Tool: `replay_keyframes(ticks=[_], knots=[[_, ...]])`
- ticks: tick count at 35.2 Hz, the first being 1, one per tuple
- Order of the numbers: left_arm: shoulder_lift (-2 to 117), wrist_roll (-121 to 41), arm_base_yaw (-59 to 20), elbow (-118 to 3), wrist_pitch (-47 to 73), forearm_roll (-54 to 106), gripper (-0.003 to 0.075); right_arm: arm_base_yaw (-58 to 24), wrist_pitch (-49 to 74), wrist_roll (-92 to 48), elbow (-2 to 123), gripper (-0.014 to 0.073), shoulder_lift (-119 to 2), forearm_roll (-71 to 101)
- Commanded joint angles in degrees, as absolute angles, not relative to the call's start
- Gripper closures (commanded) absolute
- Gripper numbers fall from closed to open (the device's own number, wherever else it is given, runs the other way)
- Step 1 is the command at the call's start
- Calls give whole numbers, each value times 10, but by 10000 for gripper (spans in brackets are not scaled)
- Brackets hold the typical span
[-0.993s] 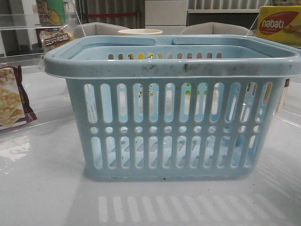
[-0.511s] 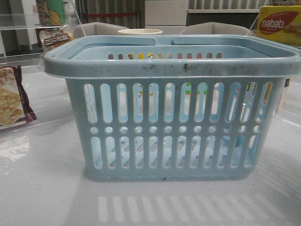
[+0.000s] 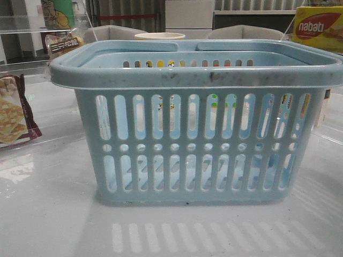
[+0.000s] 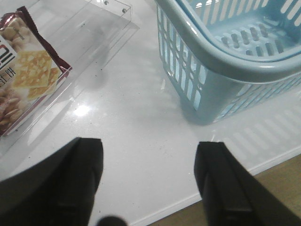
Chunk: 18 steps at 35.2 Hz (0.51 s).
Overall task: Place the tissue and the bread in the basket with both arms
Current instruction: 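Reach the right gripper to the shelf and grasp the black tissue pack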
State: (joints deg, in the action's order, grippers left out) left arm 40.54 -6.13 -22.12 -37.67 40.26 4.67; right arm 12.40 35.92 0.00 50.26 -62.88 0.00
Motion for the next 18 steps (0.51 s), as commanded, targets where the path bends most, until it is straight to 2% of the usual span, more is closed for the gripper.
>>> replay_keyframes(ticks=[1, 18], knots=[[406, -61, -226, -393, 365, 51, 283, 129, 316, -4, 555, 23, -662, -8], [406, -61, -226, -393, 365, 51, 392, 128, 294, -4, 690, 23, -841, 59]])
